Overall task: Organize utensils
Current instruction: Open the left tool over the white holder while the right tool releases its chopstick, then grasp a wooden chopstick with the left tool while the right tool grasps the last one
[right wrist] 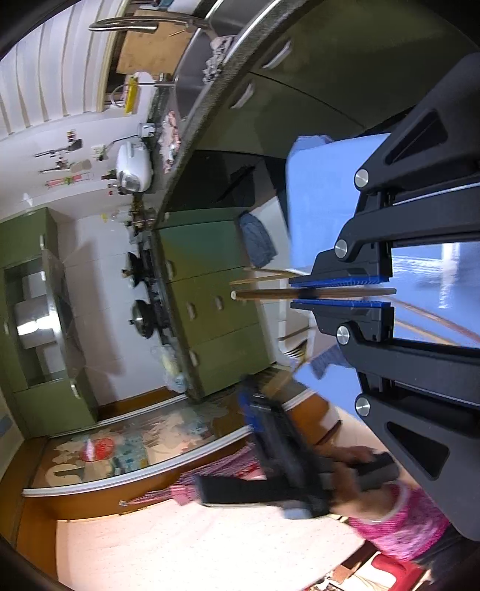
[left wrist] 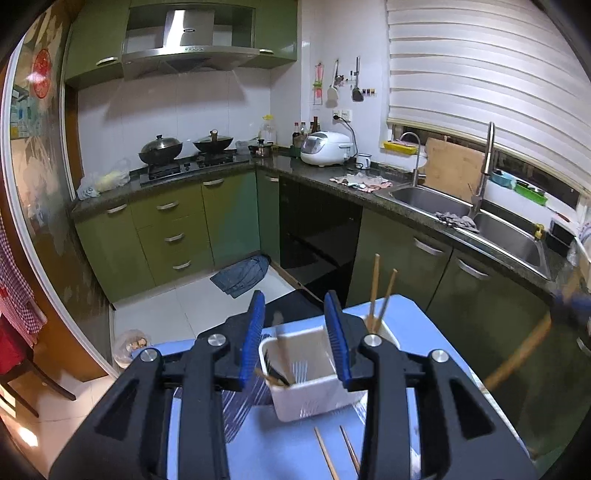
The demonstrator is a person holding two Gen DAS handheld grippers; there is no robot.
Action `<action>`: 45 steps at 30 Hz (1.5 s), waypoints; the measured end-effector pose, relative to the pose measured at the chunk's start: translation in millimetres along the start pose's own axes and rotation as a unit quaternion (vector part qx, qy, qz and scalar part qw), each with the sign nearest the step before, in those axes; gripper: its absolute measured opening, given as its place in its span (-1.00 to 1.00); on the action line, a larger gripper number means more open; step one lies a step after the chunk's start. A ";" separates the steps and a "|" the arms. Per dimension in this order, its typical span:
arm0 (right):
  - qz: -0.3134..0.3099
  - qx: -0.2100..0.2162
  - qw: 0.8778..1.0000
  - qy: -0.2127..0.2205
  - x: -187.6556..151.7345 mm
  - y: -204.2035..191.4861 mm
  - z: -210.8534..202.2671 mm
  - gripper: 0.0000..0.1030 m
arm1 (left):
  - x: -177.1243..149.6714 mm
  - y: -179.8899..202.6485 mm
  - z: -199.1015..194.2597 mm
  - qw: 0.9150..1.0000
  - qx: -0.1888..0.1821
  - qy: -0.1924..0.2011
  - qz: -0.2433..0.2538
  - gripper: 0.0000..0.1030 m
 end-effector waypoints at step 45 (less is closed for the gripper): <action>0.018 -0.079 0.993 -0.082 -145.4 54.2 28.6 -0.61 | -202.6 37.4 23.3 0.976 -0.004 -0.211 -0.049 -0.31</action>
Point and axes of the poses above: each gripper's, at about its wrist camera, not at the fingertips, and z roughly the way its jaws point, y to its right, x to its top, the point moved 10 cm from there along z, roughly the way its jaws point, and after that the axes turned 4 degrees about y, right-handed, at the moved point
